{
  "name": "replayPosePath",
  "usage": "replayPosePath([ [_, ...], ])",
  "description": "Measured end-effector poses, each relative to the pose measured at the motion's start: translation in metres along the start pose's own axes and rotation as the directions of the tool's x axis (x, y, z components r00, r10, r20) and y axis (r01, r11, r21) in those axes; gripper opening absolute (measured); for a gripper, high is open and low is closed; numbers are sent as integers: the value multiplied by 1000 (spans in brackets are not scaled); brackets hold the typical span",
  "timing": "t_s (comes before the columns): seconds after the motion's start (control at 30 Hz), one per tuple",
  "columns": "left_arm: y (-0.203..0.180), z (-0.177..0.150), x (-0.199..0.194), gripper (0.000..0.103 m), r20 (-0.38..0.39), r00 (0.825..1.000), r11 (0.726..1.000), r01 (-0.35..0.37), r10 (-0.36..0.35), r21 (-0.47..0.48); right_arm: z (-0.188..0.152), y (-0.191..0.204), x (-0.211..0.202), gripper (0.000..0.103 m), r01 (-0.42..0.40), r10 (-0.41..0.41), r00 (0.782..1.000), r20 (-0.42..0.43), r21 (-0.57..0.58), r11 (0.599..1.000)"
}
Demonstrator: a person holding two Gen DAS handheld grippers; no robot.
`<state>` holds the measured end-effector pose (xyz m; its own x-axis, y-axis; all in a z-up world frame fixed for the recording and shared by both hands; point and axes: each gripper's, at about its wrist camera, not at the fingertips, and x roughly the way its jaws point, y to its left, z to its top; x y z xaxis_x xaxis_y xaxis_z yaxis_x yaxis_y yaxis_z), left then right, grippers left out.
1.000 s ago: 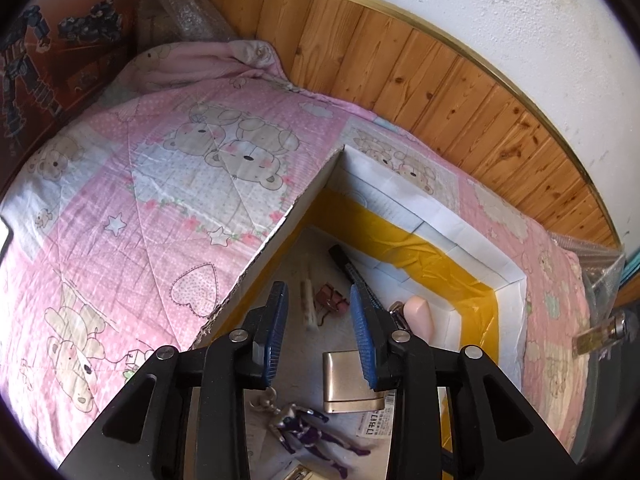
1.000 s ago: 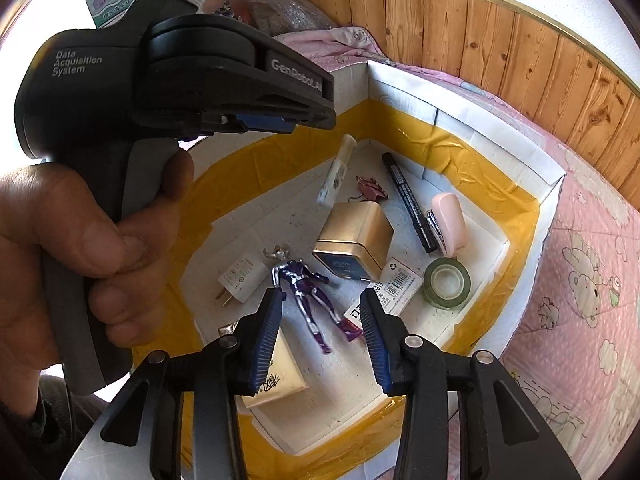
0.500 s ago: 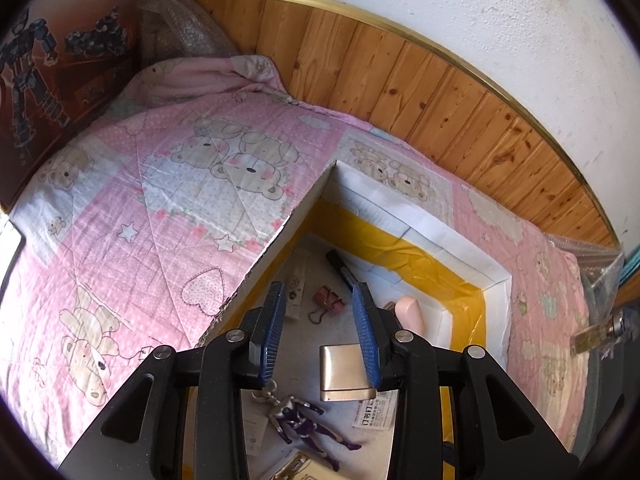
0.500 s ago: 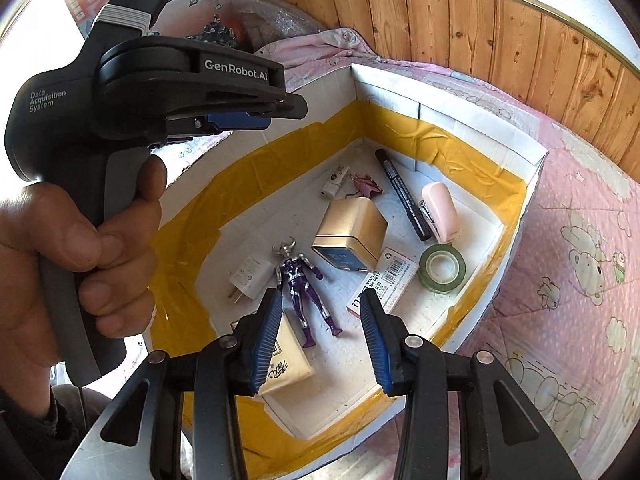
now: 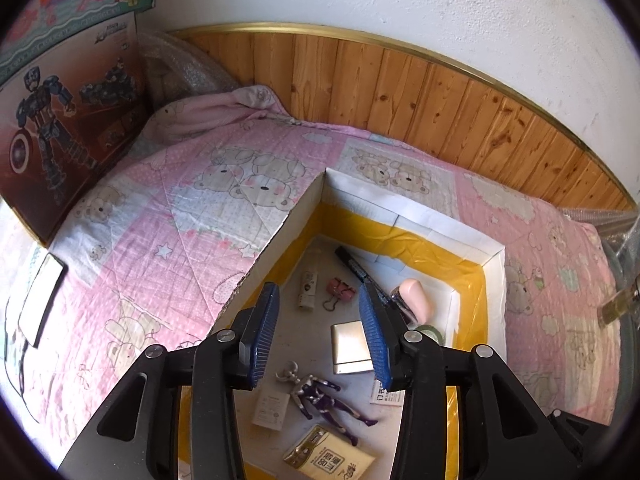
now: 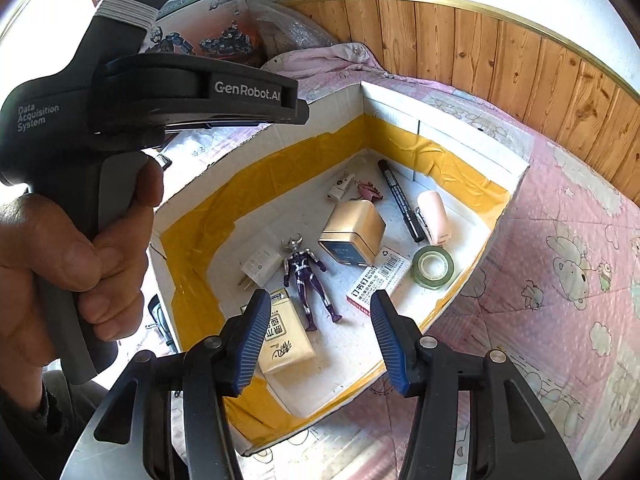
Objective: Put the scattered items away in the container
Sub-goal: 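Raise both tools away from the filled white box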
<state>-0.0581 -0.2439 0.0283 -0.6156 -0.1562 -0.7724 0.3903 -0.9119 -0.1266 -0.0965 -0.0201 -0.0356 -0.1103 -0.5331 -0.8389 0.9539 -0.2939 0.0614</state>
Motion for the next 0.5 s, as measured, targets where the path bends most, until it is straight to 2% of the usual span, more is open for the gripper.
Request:
replayPosePath([
  [0.3, -9, -35, -51, 46, 21, 999, 999, 27, -27, 36, -7, -5, -13, 59, 31, -30, 999, 12, -37, 999],
  [0.5, -13, -67, -65, 48, -6, 999, 998, 51, -51, 35, -8, -8, -19, 60, 38, -38, 999, 17, -40, 998],
])
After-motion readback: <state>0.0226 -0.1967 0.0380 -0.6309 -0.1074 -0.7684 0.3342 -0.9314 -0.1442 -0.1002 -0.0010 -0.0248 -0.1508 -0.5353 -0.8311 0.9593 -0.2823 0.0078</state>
